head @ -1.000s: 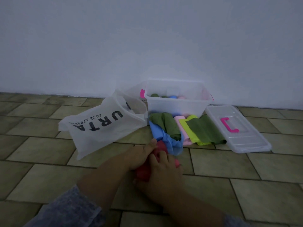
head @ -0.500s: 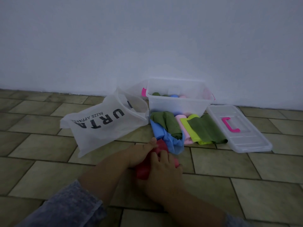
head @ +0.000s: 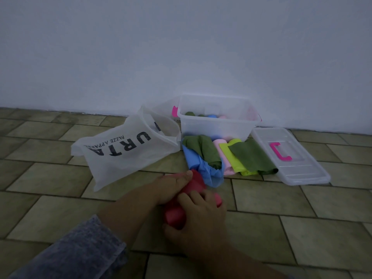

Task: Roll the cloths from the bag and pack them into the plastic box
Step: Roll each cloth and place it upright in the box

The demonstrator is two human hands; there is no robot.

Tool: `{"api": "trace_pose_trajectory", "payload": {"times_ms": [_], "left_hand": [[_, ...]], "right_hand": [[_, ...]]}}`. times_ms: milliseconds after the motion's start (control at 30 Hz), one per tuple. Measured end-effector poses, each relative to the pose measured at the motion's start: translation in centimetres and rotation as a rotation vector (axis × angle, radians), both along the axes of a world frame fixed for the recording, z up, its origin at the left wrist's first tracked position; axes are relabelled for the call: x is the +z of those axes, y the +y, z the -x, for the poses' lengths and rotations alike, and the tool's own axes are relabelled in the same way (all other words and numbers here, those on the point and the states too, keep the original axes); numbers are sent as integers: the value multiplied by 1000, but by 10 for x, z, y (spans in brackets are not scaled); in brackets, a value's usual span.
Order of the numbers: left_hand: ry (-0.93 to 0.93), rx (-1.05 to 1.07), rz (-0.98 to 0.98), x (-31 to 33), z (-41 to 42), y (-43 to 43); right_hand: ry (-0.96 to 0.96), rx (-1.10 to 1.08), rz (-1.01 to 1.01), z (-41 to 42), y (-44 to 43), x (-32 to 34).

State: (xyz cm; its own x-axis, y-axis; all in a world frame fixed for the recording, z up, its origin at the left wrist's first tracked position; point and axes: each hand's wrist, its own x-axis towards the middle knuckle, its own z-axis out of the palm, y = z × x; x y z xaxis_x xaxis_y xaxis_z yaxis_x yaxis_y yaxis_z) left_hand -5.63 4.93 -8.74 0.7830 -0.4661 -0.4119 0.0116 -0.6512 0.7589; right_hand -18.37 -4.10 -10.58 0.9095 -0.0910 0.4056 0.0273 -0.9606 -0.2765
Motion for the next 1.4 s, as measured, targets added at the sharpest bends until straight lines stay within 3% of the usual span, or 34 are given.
{"api": "trace_pose_trajectory", "payload": {"times_ms": [367,633,833,1033,1100,1200,1400], "left_hand": [[9,3,-3,0,3,0],[-38,-57,-74,1,5,2],[-87,-25,-2,9,16,2],[-358,-192,-95,18,32,11],[-369,-301,-175,17,40,16],[-366,-291,-208,15,46,24],[-347,-297,-239,12,40,24]], "right_hand": [[415,151,5,-4,-17,9],[633,281,-159,-16,-52,35],[647,291,-211,-22,-55,33],[634,299,-299,-24,-57,29],[610,302,-311,-24,-56,29],[558,294,-267,-21,-54,25],[491,198,-449,-14,-67,24]]}}
